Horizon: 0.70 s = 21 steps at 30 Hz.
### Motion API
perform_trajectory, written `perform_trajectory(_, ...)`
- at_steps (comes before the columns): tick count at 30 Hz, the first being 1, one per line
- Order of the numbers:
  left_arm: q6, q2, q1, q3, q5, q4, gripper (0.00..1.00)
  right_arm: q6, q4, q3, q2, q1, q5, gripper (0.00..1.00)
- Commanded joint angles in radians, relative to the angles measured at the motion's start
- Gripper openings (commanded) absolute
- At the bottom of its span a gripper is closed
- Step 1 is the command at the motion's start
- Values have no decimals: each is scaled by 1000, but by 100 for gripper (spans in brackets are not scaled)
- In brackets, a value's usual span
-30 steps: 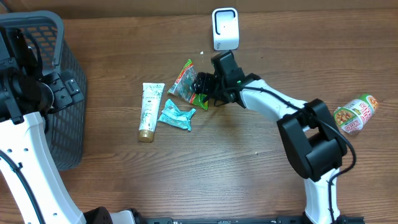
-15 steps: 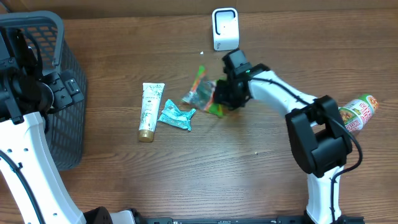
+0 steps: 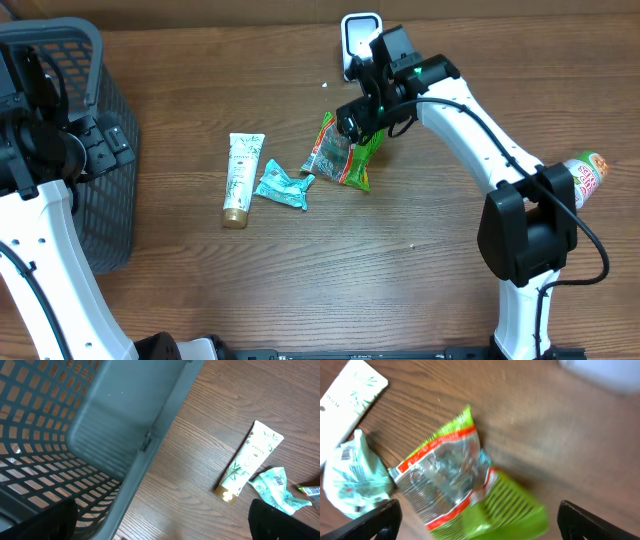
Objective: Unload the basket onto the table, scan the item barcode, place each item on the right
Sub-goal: 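Grasp the green snack bag with the right gripper and lift it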
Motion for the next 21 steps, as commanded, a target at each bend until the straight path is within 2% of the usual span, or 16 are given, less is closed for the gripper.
perform_trajectory(1, 19, 2, 5, 0, 5, 2, 100, -300, 42, 16, -15, 2, 17, 100)
perform_trajectory(9, 18, 2, 5, 0, 5, 2, 100, -412, 28, 16, 76, 2, -80, 100)
perform_trajectory(15, 19, 2, 5, 0, 5, 1, 100, -416, -18, 15, 185, 2, -176, 100)
perform_trajectory(18, 19, 2, 5, 0, 5, 1, 100, -377, -92, 14, 196, 4, -248, 100)
perform_trajectory(21, 19, 2, 5, 0, 5, 2, 100, -236, -80, -6, 197, 13, -243, 100)
